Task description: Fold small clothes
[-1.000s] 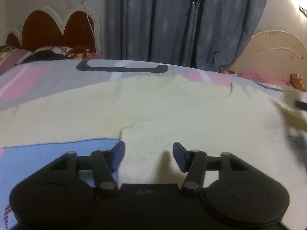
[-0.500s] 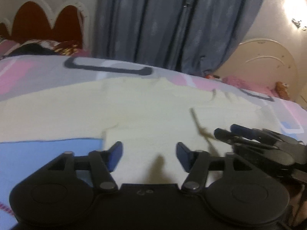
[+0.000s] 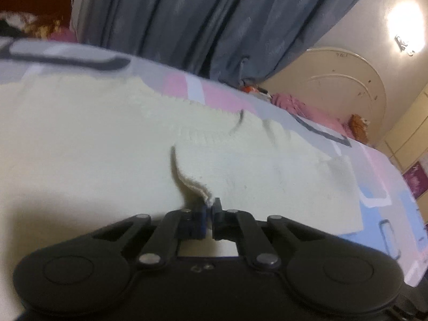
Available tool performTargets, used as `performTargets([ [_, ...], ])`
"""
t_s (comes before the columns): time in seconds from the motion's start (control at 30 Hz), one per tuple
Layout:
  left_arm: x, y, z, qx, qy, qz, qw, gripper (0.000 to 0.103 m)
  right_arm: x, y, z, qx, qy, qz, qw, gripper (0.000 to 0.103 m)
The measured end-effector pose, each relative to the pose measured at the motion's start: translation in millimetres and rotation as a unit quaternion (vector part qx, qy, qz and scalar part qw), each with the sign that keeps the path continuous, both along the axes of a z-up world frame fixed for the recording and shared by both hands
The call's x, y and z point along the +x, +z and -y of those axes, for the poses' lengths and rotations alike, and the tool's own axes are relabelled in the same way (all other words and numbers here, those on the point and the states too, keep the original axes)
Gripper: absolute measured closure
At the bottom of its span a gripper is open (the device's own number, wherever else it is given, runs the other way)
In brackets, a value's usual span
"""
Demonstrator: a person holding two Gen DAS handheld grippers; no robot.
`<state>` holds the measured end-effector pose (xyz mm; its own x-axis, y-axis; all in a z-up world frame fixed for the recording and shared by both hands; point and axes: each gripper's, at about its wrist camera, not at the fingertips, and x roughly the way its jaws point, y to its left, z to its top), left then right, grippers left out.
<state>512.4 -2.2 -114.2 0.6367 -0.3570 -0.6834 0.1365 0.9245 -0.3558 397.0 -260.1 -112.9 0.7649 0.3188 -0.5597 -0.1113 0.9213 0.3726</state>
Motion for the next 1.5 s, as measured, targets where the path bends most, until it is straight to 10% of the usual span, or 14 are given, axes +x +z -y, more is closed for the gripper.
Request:
performTargets([
  [0.17, -26, 33, -41, 0.057, 0.036, 0.084, 0.9942, 0.1, 2, 3, 3, 0.008, -0.001, 0.001, 1.0, 0.078],
  [1.03, -35, 4, -101, 0.109, 0.083, 0.047, 0.9894, 0.099, 14, 0, 38, 0.0, -0.058, -0.014, 0.998, 0.078],
  [1.1, -36, 3, -103, 0.116, 0.075, 0.047, 0.9892, 0.094, 12, 4, 38, -0.011, -0.058, -0.021, 0.998, 0.078],
  [1.2, -55, 19, -105, 0.169, 0.112, 0.094, 0.9746, 0.04, -5, 15, 47, -0.009, -0.05, 0.001, 0.999, 0.078],
  [1.37, -55, 30, -48, 0.206, 0.032, 0.147, 0.967, 0.038, 8, 29, 27, -0.029, -0.02, 0.037, 0.999, 0.078],
  [1.5, -39, 5, -7, 0.22, -0.021, 0.106, 0.9694, 0.036, 31, 18, -24, -0.053, 0.049, 0.025, 0.997, 0.078],
])
